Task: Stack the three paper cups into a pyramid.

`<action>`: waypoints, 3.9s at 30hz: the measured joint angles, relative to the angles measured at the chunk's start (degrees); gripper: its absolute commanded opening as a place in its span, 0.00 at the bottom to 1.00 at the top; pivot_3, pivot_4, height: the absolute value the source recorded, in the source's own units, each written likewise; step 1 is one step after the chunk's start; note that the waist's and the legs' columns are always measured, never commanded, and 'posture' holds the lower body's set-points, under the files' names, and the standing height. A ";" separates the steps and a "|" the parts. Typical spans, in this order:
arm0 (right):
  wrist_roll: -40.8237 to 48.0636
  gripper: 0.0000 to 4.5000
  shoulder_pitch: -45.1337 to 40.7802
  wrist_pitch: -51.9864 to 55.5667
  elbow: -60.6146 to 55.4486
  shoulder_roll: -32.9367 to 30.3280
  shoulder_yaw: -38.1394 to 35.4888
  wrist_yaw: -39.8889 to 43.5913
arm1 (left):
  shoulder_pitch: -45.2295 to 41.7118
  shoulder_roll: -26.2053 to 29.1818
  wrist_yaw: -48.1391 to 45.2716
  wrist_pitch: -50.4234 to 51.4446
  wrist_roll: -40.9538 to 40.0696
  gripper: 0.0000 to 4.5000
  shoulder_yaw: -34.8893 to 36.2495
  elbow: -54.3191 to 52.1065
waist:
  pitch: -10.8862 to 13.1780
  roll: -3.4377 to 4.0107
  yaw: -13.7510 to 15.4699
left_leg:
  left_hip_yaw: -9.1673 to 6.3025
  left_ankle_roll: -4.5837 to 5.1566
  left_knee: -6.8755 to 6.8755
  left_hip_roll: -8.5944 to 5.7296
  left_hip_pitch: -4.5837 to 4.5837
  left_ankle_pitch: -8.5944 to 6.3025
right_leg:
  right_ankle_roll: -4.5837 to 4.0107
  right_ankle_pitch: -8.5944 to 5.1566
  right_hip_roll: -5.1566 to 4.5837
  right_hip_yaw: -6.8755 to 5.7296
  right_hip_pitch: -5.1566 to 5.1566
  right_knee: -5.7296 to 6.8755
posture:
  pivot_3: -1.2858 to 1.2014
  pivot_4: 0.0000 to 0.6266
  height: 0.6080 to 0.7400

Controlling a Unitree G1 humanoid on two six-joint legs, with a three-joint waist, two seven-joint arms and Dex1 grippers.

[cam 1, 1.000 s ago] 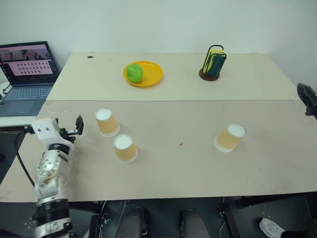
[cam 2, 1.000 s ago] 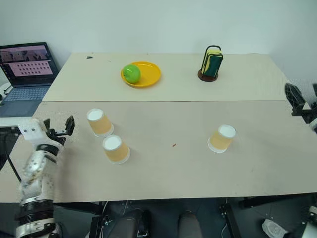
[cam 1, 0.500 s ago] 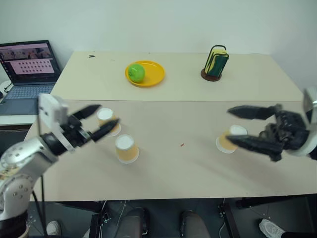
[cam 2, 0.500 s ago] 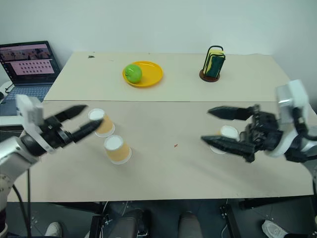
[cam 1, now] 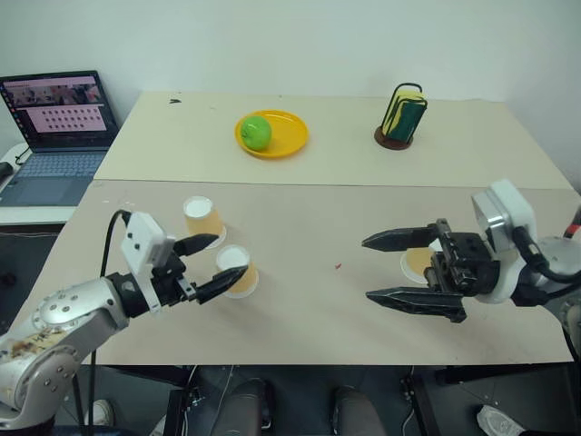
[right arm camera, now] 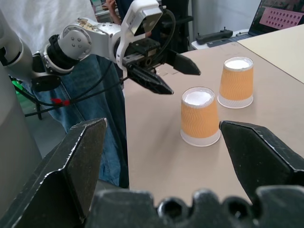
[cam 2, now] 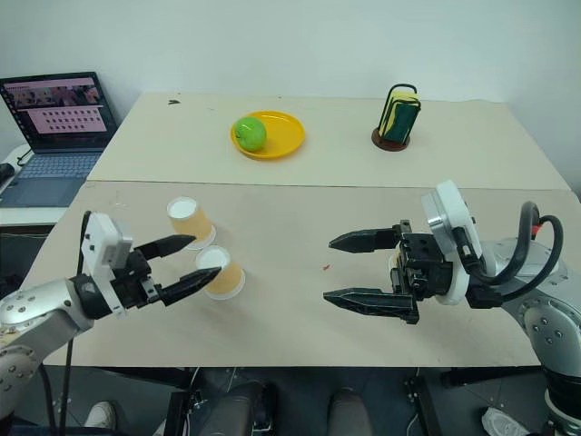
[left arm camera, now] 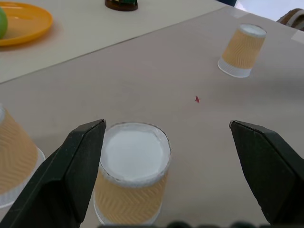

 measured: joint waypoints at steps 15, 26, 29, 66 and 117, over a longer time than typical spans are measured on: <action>-0.24 1.00 -1.27 0.00 0.10 1.28 0.52 -2.00 | 2.01 -2.53 -2.19 -7.87 11.88 0.99 -2.36 6.51 | 0.00 0.00 0.01 | 0.01 0.01 -0.01 -0.01 -0.01 -0.02 | -0.03 0.01 -0.18 -0.01 -0.03 -0.01 | 0.52 0.24 0.90; -10.81 1.00 1.84 -5.00 -1.97 0.50 1.21 -2.98 | -3.18 -7.49 -2.79 -9.81 17.33 0.99 -10.42 10.38 | 0.00 0.00 0.04 | 0.01 0.02 0.01 -0.02 -0.05 -0.01 | 0.00 0.02 0.02 -0.03 -0.06 0.02 | 0.52 0.24 0.90; -14.45 1.00 3.33 -6.05 -2.13 -0.17 1.58 -2.84 | -3.67 -7.49 -3.39 -9.80 17.85 0.99 -10.80 11.02 | 0.00 0.00 0.01 | 0.02 0.03 0.04 -0.02 -0.05 -0.01 | 0.00 0.03 0.03 -0.02 -0.05 0.03 | 0.52 0.24 0.90; -18.30 1.00 5.70 -6.32 -2.58 0.56 1.04 -4.22 | -23.46 -16.20 -6.45 -11.25 22.86 0.51 -24.17 14.31 | -0.02 -0.03 0.68 | 0.01 0.57 0.22 -0.11 -0.04 0.32 | 0.05 0.05 0.20 -0.12 0.39 0.07 | 0.52 0.24 0.90; -13.76 1.00 11.01 -5.53 -8.69 -0.49 -8.02 -10.87 | -39.18 -24.16 -19.16 -18.14 39.41 0.98 -33.37 36.41 | -0.01 -0.03 1.22 | -0.11 0.83 0.48 -0.12 -0.03 0.24 | 0.13 0.06 0.21 -0.29 0.64 0.06 | 0.52 0.24 0.90</action>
